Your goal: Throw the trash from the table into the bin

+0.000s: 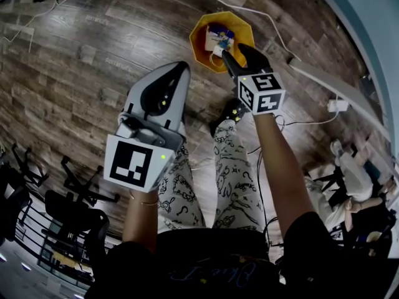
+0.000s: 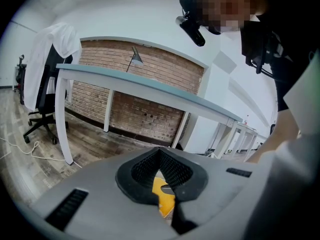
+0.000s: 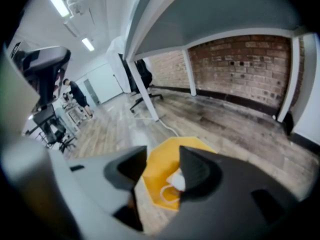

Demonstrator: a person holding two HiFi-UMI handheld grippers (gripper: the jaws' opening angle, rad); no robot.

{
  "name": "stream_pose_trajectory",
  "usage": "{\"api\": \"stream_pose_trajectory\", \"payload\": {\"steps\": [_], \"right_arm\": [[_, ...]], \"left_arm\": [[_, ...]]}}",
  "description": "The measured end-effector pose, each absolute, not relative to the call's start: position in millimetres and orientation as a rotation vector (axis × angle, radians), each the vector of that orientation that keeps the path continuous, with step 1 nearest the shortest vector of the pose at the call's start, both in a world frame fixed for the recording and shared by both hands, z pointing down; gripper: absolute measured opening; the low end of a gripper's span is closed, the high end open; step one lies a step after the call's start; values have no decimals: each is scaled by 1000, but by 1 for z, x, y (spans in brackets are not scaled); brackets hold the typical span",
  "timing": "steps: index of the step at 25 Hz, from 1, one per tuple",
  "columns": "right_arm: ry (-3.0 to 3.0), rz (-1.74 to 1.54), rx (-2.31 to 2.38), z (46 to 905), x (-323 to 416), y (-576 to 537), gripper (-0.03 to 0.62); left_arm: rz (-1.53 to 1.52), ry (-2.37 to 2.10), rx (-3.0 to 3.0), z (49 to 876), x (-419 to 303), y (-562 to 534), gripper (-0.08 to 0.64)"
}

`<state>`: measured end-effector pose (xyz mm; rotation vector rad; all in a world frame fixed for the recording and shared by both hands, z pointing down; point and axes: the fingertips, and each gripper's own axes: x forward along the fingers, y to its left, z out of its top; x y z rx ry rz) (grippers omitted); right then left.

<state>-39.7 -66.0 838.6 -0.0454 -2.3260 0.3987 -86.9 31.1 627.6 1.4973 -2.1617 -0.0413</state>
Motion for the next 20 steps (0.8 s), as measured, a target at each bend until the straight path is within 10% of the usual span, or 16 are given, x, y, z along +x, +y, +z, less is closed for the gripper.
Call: {"api": "stream_pose_trajectory", "payload": {"steps": [8,12,20], "right_arm": [[-2349,404,-21,830,-38,-69,202],[-2378,423,-26,821,-37,-68,9],[-2430,438,0,797,-34,-71,8]], "left_arm": [[-40,-2153,1507,627,-84,30,8],[-44,-2156,1511,624,-82,28,8],[-48,-2158,1519,618,-82,27,8]]}}
